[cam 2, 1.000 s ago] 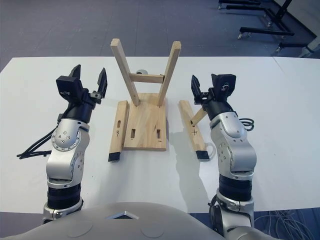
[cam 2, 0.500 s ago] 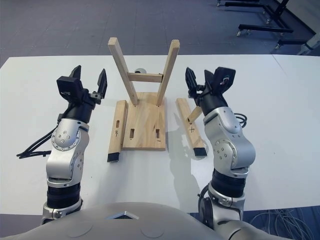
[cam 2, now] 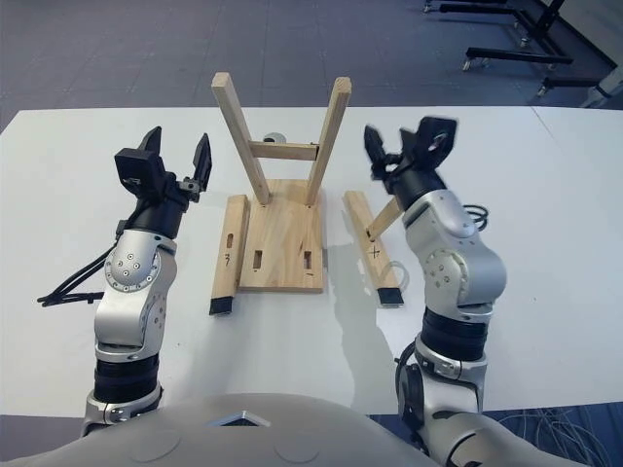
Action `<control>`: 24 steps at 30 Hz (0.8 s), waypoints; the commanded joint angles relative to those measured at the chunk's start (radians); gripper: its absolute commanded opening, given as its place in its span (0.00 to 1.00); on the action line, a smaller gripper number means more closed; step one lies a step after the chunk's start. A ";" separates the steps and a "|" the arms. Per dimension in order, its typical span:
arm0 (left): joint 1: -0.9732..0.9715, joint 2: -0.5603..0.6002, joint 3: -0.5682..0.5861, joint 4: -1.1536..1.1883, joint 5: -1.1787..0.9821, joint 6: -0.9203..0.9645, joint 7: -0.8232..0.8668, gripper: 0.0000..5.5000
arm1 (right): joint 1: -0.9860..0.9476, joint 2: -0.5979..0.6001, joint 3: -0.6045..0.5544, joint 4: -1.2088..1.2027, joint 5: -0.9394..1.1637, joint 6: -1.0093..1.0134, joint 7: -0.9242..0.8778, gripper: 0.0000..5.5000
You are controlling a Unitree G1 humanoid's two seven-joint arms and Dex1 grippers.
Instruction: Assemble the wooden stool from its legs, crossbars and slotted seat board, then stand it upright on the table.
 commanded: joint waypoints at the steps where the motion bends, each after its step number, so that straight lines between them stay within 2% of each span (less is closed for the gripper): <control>1: -0.023 0.006 -0.005 0.008 -0.004 0.007 -0.016 0.65 | 0.046 0.010 0.026 0.159 -0.046 0.000 0.013 0.61; 6: -0.008 -0.008 -0.024 0.003 0.003 0.009 -0.014 0.65 | 0.008 0.067 0.025 0.191 -0.016 0.013 -0.003 0.61; 14: -0.001 -0.014 -0.030 0.002 0.005 0.008 -0.010 0.65 | -0.004 0.074 0.025 0.235 -0.029 0.032 -0.010 0.61; 24: -0.007 -0.008 -0.023 0.003 -0.001 0.013 -0.019 0.65 | -0.022 0.138 -0.081 0.117 0.039 -0.058 -0.040 0.61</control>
